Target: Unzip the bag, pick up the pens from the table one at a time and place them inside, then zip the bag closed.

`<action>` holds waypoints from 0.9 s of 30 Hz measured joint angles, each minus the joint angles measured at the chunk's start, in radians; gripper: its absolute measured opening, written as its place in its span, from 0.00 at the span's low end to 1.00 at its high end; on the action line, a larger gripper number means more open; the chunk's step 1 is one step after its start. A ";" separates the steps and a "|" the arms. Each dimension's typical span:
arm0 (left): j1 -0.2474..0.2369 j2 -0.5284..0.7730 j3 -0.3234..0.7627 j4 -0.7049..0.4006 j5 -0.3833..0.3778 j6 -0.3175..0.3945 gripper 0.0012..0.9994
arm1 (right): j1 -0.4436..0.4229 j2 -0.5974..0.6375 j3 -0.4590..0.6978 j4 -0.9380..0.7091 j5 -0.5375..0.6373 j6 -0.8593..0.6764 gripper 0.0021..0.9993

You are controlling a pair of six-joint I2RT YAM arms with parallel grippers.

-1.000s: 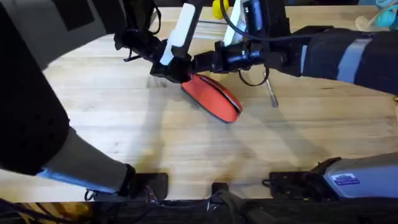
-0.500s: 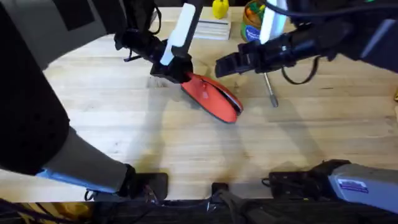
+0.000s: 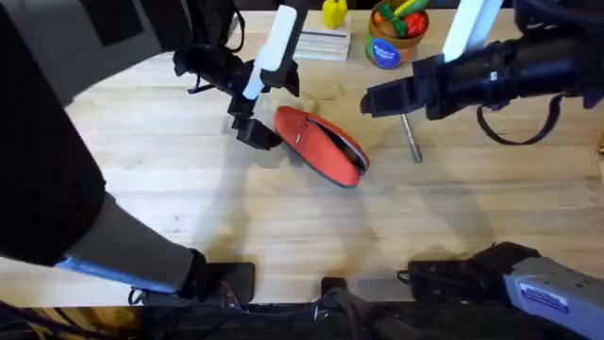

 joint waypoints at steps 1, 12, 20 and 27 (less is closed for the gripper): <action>0.000 0.000 0.000 0.002 -0.004 0.000 0.99 | 0.004 0.006 0.000 -0.003 0.000 0.001 0.29; 0.055 0.000 0.000 -0.056 -0.060 0.000 0.99 | 0.159 0.142 0.000 0.031 0.098 0.032 0.03; 0.159 -0.049 0.000 -0.135 -0.041 0.059 0.99 | 0.212 0.255 0.000 0.103 0.133 0.067 0.03; 0.239 -0.136 0.000 -0.163 -0.011 0.114 0.99 | 0.213 0.340 0.000 0.177 0.188 0.094 0.03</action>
